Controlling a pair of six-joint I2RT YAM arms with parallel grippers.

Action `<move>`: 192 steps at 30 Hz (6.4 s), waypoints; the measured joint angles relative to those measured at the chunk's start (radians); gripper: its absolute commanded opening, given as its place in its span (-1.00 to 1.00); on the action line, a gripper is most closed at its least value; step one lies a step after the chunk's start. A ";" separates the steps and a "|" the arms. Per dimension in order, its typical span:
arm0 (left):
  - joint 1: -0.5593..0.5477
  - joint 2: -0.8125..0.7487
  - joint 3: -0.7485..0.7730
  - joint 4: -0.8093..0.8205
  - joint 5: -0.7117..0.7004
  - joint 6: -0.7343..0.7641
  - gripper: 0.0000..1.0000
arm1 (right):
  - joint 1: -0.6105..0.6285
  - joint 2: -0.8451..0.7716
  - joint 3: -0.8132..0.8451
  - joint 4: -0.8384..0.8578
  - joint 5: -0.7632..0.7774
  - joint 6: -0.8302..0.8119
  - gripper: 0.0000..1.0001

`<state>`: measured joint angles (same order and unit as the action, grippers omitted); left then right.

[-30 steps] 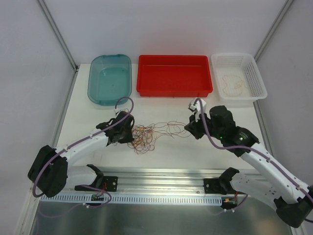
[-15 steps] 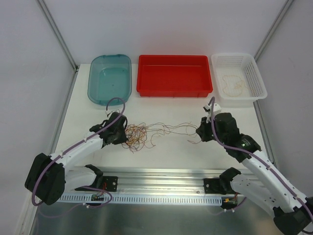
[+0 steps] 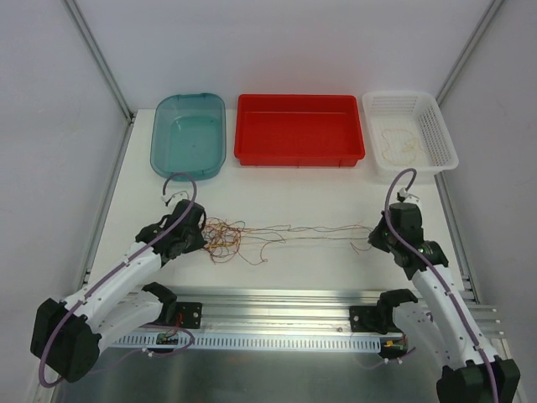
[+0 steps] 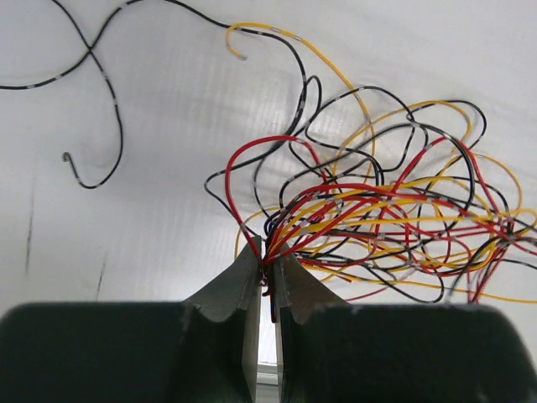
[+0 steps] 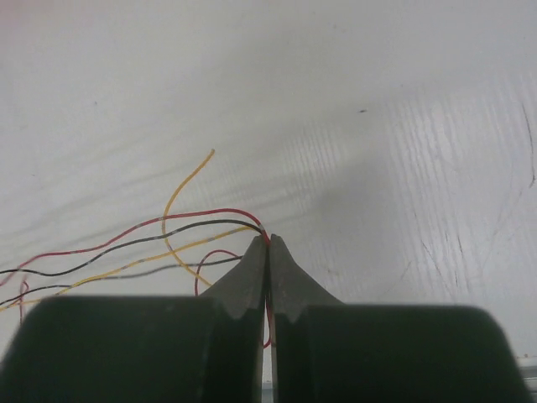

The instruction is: Untangle the cables

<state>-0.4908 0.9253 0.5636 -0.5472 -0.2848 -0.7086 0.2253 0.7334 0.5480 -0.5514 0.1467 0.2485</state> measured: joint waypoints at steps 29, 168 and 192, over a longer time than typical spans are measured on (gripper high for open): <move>0.019 -0.021 0.097 -0.058 0.121 0.149 -0.95 | 0.073 0.145 0.161 -0.014 -0.253 -0.186 0.28; -0.377 0.421 0.845 0.304 0.047 0.535 -1.00 | 0.185 -0.255 0.238 -0.035 -0.360 -0.181 0.93; 0.124 0.601 1.404 0.270 0.105 0.717 -1.00 | 0.185 -0.391 0.027 -0.142 -0.548 -0.197 0.93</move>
<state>-0.3672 1.5265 1.9678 -0.2775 -0.1799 0.0082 0.4103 0.3428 0.5755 -0.6933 -0.4011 0.0517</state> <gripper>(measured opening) 0.008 0.969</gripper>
